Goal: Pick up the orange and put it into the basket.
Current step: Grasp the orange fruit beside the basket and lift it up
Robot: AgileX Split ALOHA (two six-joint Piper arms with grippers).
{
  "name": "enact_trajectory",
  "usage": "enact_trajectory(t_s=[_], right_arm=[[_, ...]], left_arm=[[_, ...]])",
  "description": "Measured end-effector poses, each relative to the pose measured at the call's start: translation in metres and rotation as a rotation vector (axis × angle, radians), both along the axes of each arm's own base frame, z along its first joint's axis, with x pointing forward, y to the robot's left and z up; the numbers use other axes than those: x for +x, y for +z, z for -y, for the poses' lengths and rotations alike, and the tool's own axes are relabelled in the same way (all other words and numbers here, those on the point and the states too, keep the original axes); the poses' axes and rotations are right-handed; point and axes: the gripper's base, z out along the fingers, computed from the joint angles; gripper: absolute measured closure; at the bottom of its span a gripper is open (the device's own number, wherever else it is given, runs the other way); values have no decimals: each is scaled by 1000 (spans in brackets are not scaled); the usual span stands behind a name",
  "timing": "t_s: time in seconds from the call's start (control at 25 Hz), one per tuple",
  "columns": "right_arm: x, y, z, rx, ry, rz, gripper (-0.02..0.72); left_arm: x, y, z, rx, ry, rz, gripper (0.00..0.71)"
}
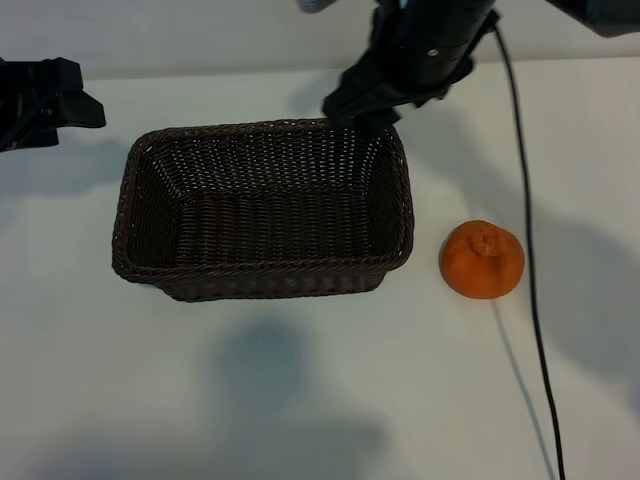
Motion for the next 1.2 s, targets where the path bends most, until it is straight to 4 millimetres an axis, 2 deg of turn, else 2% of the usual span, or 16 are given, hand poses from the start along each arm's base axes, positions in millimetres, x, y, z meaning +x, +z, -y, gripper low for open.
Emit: enact_trajectory(t_s=[0.16, 0.36, 0.6, 0.92, 1.2], right_arm=[[11, -1, 34, -56, -97, -16, 168], [24, -1, 71, -17, -212, -36, 231], [23, -10, 77, 15, -213, -79, 241], [3, -65, 82, -62, -193, -270, 241], [-9, -89, 86, -93, -193, -332, 222]], left_arm=[[0, 0, 0, 3, -1, 0, 120], [0, 0, 0, 5, 0, 2, 122], [1, 0, -1, 9, 3, 8, 122], [1, 0, -2, 30, -1, 9, 122], [1, 0, -2, 30, 2, 10, 122]])
